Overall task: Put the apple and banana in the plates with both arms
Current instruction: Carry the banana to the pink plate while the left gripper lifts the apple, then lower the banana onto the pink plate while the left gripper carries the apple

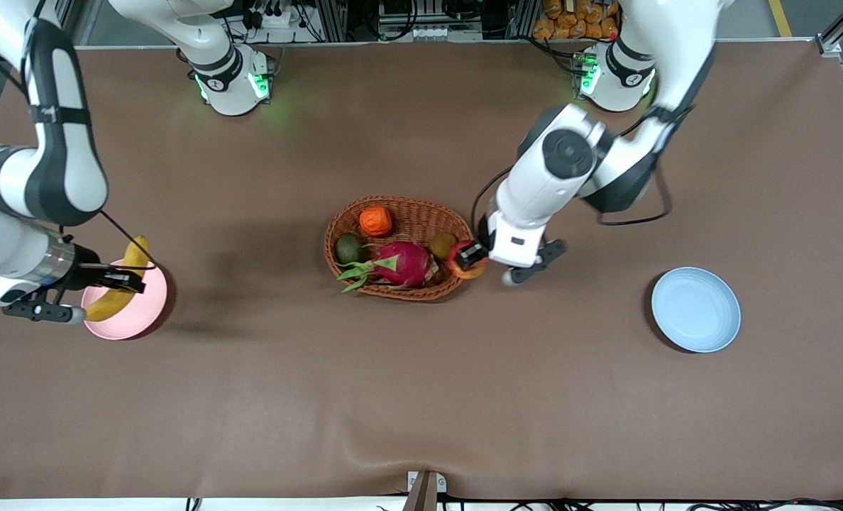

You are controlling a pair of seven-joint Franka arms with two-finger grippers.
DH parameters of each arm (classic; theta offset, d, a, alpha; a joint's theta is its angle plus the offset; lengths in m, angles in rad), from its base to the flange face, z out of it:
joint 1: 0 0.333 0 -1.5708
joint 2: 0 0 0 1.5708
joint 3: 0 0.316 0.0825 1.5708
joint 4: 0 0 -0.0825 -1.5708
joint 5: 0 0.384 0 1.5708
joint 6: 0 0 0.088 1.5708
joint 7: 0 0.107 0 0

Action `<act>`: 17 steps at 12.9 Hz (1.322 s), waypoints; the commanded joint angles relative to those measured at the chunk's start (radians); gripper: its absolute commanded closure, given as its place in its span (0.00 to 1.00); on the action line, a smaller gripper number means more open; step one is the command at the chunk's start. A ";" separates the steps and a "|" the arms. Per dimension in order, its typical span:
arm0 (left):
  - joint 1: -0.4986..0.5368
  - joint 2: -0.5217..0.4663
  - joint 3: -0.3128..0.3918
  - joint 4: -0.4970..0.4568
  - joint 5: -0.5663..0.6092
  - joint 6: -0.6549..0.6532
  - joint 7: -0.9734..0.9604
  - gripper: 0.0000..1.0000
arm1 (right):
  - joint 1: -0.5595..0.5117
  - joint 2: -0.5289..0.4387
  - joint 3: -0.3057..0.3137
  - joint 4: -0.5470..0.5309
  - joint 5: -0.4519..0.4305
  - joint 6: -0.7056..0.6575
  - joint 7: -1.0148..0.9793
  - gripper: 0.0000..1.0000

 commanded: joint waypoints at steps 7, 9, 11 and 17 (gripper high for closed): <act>0.111 -0.038 -0.010 0.180 0.051 -0.293 0.212 1.00 | -0.145 0.126 0.015 0.021 -0.017 0.066 -0.249 1.00; 0.113 -0.038 -0.009 0.180 0.051 -0.293 0.212 1.00 | -0.186 0.163 0.016 0.021 -0.014 0.083 -0.306 1.00; 0.114 -0.038 -0.010 0.180 0.049 -0.293 0.212 1.00 | -0.188 0.188 0.018 0.020 -0.012 0.077 -0.308 1.00; 0.163 -0.072 -0.006 0.180 0.048 -0.314 0.299 1.00 | -0.179 0.270 0.021 0.073 -0.006 0.102 -0.309 1.00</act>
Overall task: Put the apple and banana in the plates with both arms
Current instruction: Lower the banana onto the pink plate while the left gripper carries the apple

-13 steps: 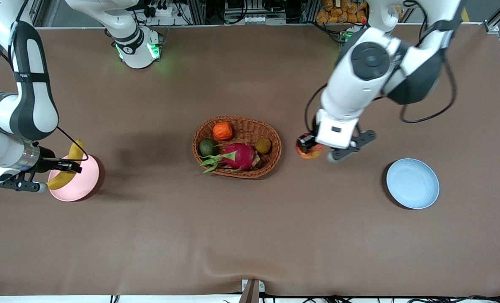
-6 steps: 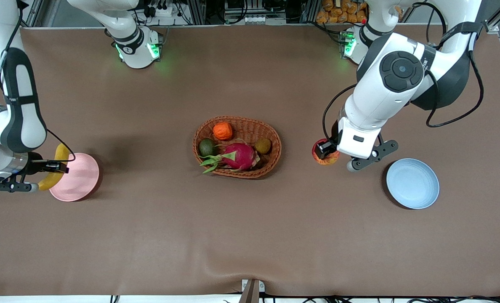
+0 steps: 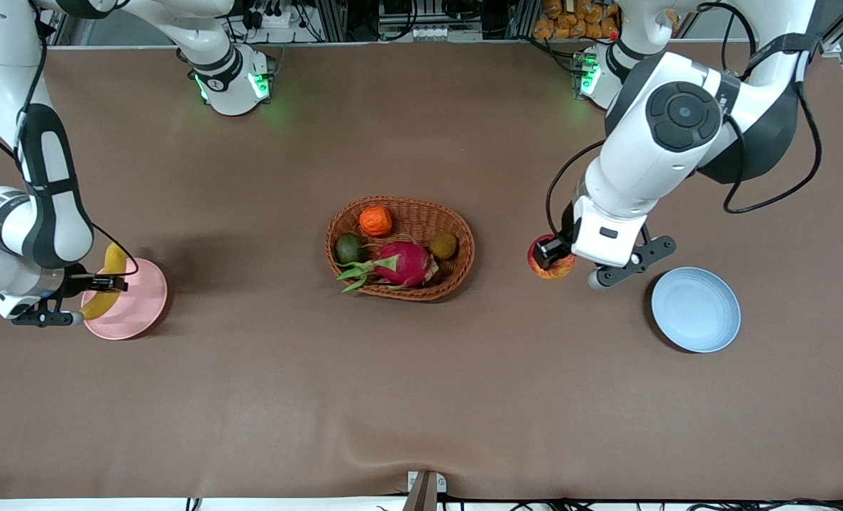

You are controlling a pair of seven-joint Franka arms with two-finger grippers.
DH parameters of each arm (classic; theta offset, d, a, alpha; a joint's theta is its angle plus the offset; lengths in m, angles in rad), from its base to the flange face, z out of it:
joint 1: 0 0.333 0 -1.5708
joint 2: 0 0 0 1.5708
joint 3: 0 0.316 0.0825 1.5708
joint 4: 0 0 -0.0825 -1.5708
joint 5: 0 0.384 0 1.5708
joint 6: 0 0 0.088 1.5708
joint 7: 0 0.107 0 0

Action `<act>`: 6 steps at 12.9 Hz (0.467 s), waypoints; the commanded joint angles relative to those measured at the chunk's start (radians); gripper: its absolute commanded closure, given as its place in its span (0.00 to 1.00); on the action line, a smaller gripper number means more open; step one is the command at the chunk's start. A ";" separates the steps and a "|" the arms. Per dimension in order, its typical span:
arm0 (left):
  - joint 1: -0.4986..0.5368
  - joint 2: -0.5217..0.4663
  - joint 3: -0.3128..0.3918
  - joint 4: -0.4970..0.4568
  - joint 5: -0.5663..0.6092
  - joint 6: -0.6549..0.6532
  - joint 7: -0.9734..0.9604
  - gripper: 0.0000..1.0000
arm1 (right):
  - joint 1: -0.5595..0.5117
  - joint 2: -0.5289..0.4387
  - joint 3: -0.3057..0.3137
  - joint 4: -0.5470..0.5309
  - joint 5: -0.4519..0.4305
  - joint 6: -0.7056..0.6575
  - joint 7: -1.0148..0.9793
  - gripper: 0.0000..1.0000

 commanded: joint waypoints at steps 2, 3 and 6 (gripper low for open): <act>0.066 -0.036 -0.003 0.010 0.006 -0.066 0.099 1.00 | -0.002 0.057 0.003 0.060 -0.003 -0.003 -0.007 0.99; 0.078 -0.036 -0.006 0.010 0.008 -0.070 0.119 1.00 | -0.002 0.063 0.004 0.061 -0.001 -0.001 -0.007 0.99; 0.098 -0.046 -0.001 0.016 0.008 -0.099 0.171 1.00 | -0.002 0.070 0.004 0.060 0.000 0.009 -0.007 0.95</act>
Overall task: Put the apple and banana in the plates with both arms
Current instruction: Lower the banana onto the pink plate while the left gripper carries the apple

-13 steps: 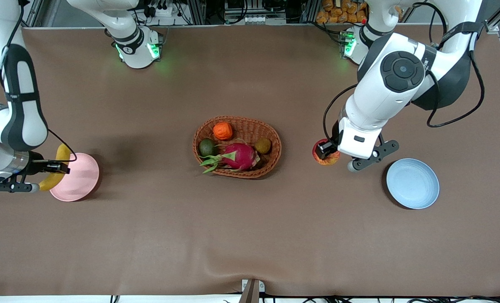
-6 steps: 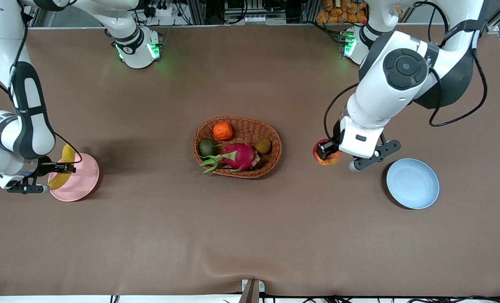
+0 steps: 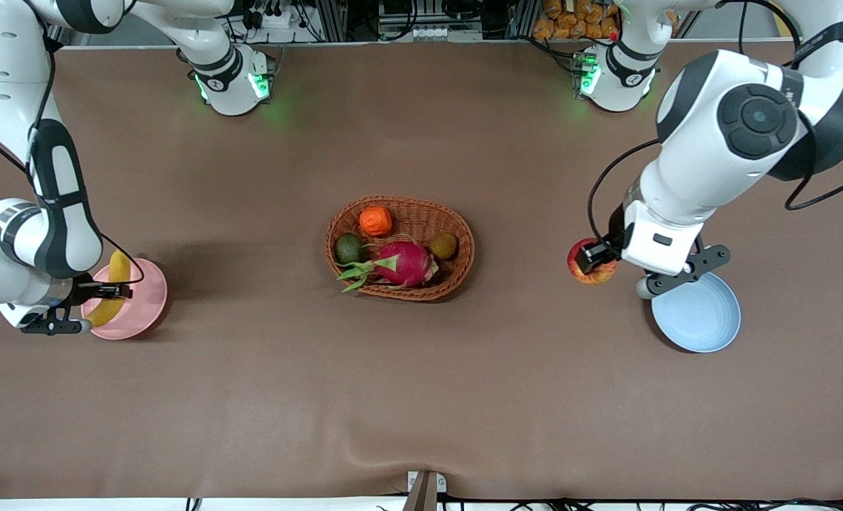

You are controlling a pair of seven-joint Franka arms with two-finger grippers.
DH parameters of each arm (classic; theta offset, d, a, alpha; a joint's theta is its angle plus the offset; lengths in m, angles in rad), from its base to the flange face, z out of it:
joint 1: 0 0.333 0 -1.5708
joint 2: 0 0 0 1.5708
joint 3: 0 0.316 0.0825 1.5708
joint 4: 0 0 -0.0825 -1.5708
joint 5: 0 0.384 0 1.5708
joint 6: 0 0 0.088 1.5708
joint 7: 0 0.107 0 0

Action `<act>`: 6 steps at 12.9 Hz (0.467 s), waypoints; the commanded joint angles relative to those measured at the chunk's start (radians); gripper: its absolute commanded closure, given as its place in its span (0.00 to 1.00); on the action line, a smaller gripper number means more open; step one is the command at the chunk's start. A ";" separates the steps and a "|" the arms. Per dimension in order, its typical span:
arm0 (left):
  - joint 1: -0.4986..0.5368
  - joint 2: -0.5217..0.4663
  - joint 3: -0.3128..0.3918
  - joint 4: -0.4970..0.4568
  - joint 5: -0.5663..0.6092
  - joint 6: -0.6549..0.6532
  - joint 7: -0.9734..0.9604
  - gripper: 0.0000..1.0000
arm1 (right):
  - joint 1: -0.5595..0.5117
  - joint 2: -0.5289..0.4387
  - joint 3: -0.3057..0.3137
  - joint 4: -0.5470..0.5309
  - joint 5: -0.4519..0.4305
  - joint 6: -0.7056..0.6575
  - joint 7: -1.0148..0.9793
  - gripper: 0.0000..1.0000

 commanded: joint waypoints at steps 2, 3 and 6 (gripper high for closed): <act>0.044 -0.036 -0.003 0.011 0.008 -0.073 0.097 1.00 | -0.003 0.020 0.002 0.021 0.000 -0.003 -0.007 0.92; 0.070 -0.042 -0.003 0.011 0.008 -0.086 0.150 1.00 | -0.009 0.022 0.002 0.022 0.000 -0.001 -0.007 0.91; 0.175 -0.056 -0.002 0.011 0.008 -0.125 0.356 1.00 | -0.008 0.027 0.002 0.024 0.002 0.000 -0.002 0.11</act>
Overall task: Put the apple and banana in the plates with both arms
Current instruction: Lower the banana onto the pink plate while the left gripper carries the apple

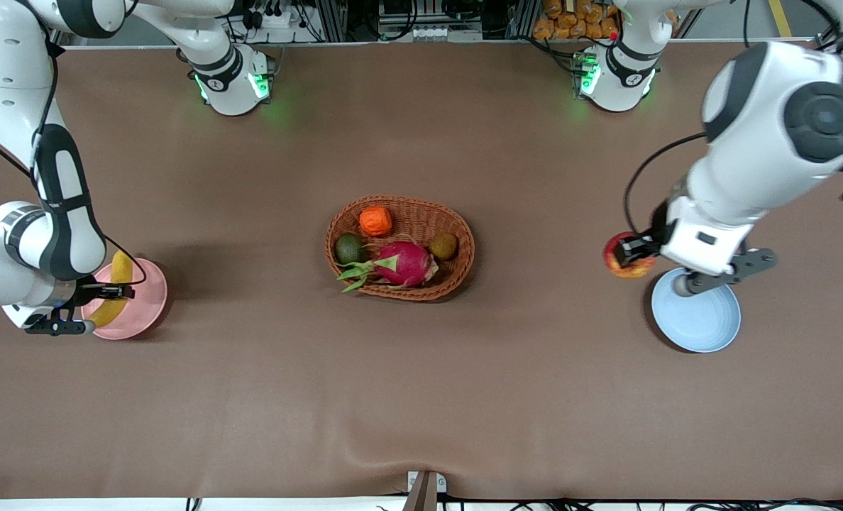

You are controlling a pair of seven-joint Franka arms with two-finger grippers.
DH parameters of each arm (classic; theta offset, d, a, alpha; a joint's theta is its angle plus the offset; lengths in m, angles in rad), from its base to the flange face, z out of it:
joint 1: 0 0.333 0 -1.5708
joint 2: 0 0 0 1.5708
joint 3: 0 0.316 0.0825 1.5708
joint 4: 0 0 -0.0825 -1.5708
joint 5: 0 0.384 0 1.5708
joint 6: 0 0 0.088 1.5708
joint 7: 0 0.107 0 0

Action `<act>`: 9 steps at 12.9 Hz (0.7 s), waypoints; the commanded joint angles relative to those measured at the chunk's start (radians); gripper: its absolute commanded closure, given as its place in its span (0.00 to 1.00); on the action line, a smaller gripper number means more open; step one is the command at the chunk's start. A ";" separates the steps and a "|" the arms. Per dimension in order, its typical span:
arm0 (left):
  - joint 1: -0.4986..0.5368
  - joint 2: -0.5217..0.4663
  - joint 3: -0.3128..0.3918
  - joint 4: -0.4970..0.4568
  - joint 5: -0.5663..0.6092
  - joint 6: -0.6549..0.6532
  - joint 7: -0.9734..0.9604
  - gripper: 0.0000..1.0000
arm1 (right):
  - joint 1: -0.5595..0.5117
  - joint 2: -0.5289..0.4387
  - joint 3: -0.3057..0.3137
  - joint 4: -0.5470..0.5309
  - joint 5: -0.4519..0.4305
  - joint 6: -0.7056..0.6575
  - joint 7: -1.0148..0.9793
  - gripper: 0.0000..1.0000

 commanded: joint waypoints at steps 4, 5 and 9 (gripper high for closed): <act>0.201 -0.015 -0.004 -0.008 0.007 -0.070 0.364 1.00 | -0.005 0.014 0.003 0.031 0.002 -0.003 0.004 0.00; 0.227 -0.011 -0.004 -0.016 0.009 -0.070 0.393 1.00 | -0.005 0.014 0.003 0.031 0.002 -0.003 0.004 0.00; 0.318 0.031 -0.004 -0.051 0.009 -0.058 0.484 1.00 | -0.002 0.011 0.003 0.035 0.000 -0.004 0.004 0.00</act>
